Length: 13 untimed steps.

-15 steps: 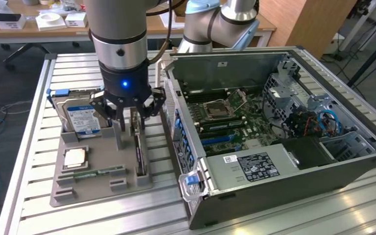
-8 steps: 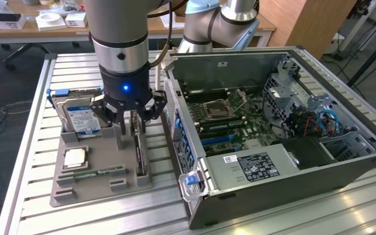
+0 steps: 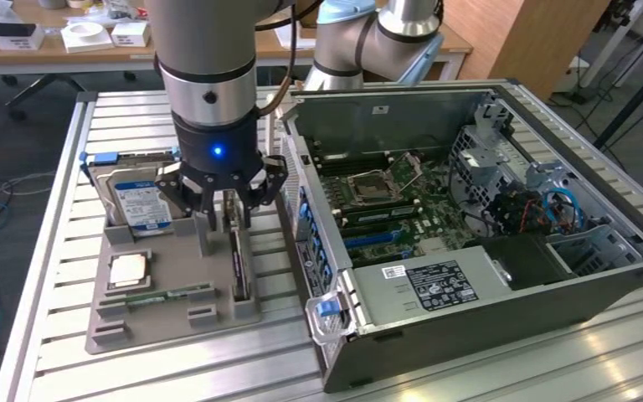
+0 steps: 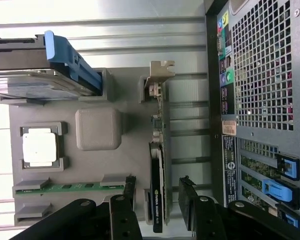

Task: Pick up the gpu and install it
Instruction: 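Pick up the gpu and move the gpu toward the slot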

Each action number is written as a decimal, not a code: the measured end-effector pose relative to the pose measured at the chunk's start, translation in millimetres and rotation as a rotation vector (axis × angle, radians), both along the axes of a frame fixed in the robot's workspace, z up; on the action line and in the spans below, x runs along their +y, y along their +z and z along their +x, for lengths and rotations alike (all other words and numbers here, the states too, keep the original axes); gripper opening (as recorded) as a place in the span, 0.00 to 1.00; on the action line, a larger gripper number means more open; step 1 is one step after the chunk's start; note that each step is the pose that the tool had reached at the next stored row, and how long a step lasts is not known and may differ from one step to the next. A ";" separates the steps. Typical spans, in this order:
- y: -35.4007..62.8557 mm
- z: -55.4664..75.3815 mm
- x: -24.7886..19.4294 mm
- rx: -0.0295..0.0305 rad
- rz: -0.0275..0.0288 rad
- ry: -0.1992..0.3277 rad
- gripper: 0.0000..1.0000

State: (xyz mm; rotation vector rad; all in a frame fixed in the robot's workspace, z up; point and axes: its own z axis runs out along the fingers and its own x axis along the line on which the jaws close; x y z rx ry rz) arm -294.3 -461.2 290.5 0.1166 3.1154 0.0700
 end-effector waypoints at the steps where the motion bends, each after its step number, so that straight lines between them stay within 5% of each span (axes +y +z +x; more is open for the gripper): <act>1: 0.0 0.5 0.0 0.0001 0.0000 0.000 0.47; 13: -15.5 1.1 -1.2 0.0001 0.0003 0.000 0.47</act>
